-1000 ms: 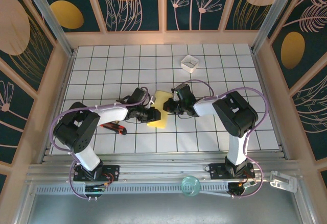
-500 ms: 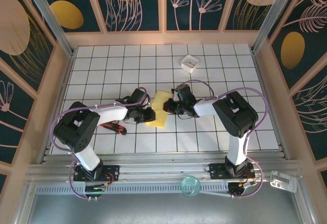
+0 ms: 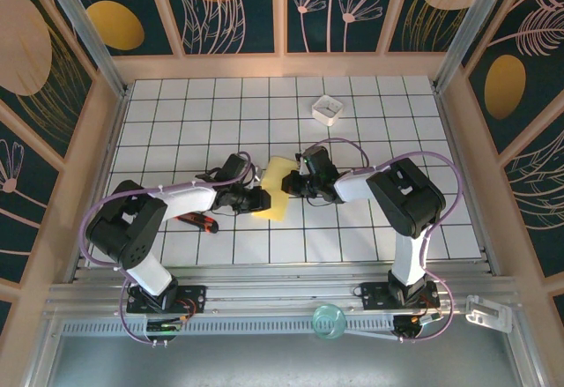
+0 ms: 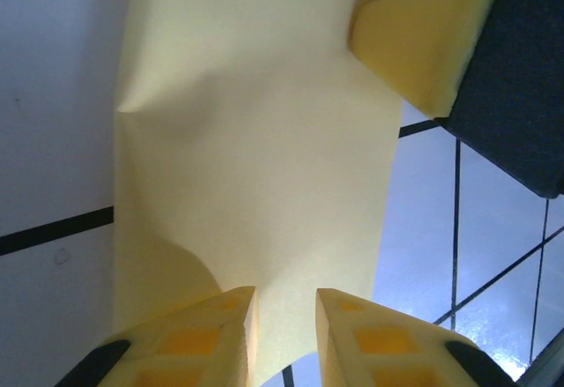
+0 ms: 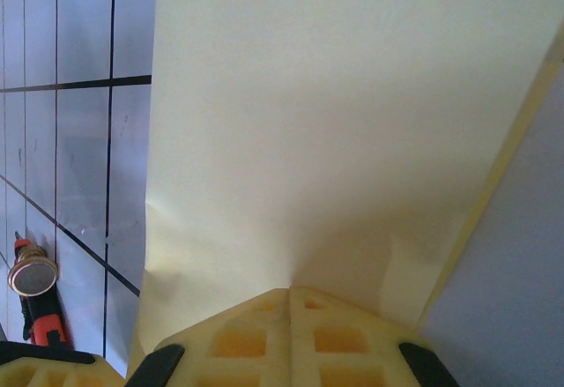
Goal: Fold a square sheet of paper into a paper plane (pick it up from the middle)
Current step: First fold the square sheet of paper in half at the center of the table.
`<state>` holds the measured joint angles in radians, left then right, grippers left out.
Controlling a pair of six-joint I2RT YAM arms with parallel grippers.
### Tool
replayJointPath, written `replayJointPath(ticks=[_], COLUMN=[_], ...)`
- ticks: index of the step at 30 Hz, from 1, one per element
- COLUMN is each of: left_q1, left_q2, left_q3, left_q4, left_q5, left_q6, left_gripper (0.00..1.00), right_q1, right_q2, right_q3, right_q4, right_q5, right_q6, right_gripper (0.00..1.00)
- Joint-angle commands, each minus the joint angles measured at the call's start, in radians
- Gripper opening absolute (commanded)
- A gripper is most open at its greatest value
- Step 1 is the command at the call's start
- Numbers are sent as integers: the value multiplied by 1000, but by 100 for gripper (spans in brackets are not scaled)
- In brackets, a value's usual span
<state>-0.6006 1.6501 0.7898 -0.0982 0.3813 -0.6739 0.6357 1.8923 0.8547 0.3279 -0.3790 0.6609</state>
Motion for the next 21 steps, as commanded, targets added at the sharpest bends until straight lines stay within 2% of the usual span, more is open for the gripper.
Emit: replayJointPath(ticks=[1, 5, 9, 14, 18, 21], left_q1=[17, 45, 50, 56, 85, 107], left_q2=[20, 16, 29, -16, -73, -6], left_q3=[-11, -59, -89, -54, -11, 72], left_q4=[-59, -71, -85, -107, 23, 86], left_q5=[-51, -89, -78, -99, 6, 77], left_q6=[2, -2, 15, 44, 6, -21], left_gripper=[23, 21, 21, 23, 28, 26], right_q1=[-11, -14, -17, -22, -26, -28], right_q2=[59, 62, 65, 63, 62, 64], right_q3=[-62, -63, -65, -65, -68, -63], right_q4=[-219, -223, -223, -226, -218, -213], right_q5=[103, 107, 107, 109, 102, 95], right_q6=[-30, -36, -41, -52, -66, -72], right_gripper=[0, 0, 0, 0, 0, 0])
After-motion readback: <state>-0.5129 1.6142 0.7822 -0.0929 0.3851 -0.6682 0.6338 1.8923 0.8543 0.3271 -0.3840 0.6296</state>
